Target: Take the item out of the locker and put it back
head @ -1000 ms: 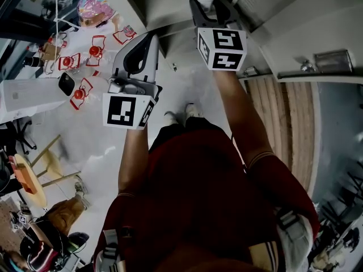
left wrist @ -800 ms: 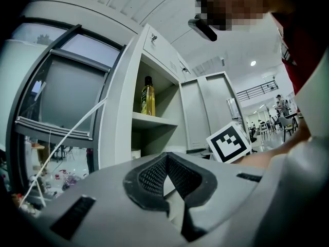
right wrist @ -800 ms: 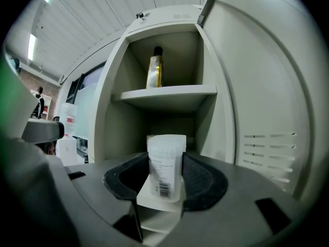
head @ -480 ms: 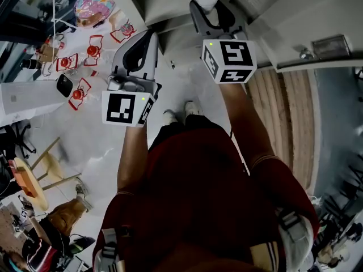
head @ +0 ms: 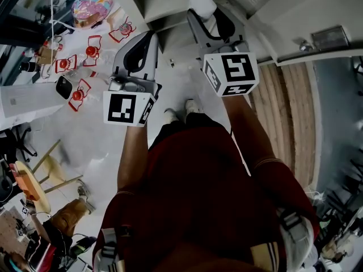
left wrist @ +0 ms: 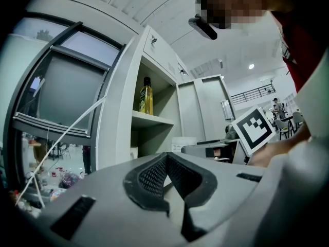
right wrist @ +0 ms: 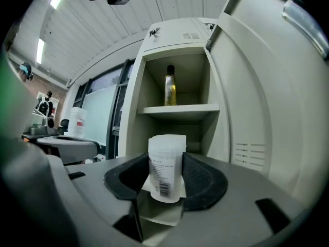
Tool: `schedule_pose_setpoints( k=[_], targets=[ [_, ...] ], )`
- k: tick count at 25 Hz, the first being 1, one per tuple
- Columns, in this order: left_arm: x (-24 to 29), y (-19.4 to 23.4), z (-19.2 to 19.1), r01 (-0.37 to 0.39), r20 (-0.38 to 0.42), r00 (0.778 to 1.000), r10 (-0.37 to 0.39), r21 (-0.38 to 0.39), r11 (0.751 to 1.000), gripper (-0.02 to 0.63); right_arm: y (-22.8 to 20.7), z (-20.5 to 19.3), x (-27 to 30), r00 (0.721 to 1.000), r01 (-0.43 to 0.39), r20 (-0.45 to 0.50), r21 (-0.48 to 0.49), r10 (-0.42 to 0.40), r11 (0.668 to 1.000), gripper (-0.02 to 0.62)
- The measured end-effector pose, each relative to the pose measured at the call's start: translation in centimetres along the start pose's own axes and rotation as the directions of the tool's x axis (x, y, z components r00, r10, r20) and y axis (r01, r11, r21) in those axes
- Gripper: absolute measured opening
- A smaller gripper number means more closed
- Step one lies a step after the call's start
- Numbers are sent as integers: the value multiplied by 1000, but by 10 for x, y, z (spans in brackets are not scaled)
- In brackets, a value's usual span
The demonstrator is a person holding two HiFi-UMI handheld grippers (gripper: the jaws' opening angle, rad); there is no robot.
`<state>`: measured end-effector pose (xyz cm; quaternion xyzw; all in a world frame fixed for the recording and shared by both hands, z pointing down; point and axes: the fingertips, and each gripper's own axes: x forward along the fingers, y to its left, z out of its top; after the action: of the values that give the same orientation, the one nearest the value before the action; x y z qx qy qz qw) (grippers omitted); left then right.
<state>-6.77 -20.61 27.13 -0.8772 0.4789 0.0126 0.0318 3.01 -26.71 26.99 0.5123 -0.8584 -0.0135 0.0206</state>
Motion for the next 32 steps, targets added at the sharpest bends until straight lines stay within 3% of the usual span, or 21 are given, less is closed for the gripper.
schedule_pose_setpoints(
  k=[20,32],
  targets=[
    [-19,6,-29,-21,-22,1000,21,-9,1000,6,38,-40,-23,995,-91,-39,3,91,996,189],
    [-27,12,-53,-70,-33,997,69,-24,997,6,49,-88,-19,981,-166,-99,-2,165,986,189]
  ],
)
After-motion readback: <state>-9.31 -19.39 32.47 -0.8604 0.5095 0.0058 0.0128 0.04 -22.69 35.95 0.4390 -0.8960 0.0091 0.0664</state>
